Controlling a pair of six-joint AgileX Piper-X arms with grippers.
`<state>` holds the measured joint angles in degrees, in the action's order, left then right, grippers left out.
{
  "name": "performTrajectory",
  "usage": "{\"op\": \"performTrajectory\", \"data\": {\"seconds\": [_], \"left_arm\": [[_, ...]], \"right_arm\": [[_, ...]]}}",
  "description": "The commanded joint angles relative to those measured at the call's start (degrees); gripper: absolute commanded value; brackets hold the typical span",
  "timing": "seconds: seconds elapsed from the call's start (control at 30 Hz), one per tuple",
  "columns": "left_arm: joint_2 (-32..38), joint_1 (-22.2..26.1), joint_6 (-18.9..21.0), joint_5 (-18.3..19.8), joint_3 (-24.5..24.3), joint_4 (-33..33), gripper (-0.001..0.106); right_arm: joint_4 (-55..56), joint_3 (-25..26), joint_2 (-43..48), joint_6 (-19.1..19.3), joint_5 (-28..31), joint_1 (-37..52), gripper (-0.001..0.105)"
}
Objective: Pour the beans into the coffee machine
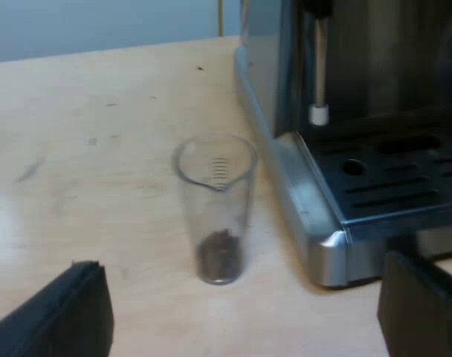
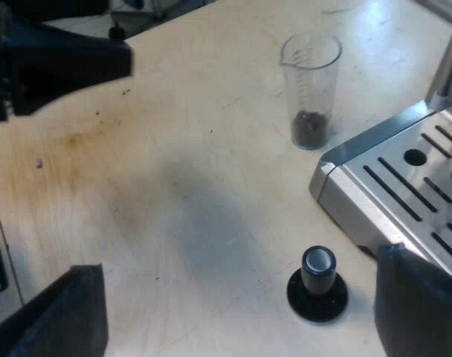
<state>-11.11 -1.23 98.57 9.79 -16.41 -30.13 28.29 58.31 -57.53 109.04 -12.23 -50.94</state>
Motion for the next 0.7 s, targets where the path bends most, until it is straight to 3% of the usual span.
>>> {"op": "performTrajectory", "data": {"seconds": [0.03, 0.3, 0.33, 0.7], "left_arm": [[-0.4, 0.1, 0.7, 0.5, 1.8, 4.0, 0.088], [-3.6, 0.1, 0.8, 0.5, 6.2, 14.6, 0.088], [-6.7, 0.1, 2.9, 0.5, 7.2, 19.0, 0.088], [-21.8, 0.1, 3.0, -0.6, 10.0, 37.1, 0.088]], "right_arm": [[-0.8, 0.7, 0.1, 0.1, 0.1, 0.0, 0.078], [-1.0, 0.7, 0.1, 0.1, 0.0, 0.0, 0.078], [-1.1, 0.7, 0.1, 0.1, 0.0, 0.0, 0.078], [-1.1, 0.7, 0.1, 0.1, 0.0, 0.0, 0.078]]}}
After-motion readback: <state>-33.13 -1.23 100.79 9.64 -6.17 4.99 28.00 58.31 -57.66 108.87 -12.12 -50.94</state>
